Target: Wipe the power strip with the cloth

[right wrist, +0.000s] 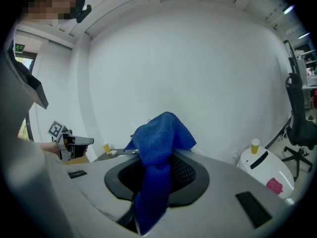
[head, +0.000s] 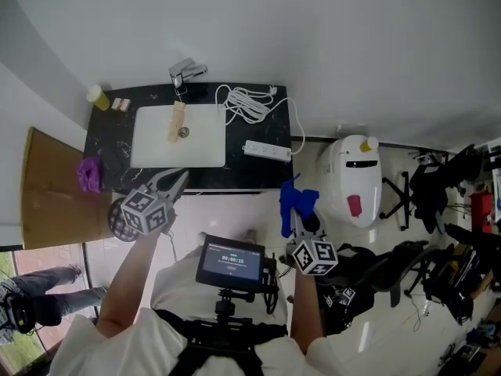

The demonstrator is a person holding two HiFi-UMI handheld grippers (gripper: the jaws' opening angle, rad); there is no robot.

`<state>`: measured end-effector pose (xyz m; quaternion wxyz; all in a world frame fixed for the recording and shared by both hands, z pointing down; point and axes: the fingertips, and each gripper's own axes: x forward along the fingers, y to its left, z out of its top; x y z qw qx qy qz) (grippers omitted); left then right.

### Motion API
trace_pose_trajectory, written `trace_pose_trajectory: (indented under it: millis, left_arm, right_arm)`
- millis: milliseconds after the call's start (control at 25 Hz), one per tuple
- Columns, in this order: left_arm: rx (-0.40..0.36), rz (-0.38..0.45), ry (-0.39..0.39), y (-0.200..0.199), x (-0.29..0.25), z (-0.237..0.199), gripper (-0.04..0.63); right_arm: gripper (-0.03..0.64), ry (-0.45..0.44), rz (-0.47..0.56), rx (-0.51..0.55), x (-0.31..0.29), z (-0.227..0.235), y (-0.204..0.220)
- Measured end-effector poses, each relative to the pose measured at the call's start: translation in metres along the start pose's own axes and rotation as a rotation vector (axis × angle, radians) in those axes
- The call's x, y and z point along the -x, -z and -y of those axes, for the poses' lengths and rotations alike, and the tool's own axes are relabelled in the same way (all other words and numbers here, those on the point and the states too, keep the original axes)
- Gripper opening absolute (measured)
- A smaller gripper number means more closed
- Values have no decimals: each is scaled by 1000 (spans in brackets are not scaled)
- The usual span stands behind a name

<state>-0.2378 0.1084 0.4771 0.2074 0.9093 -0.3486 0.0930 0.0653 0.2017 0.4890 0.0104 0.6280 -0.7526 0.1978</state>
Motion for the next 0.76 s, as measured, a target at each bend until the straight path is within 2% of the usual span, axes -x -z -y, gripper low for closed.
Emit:
trace_pose_trajectory:
  millis: [760]
  left_arm:
    - [-5, -3, -28, -9, -27, 21, 5]
  right_arm:
    - [98, -23, 6, -3, -10, 35, -9]
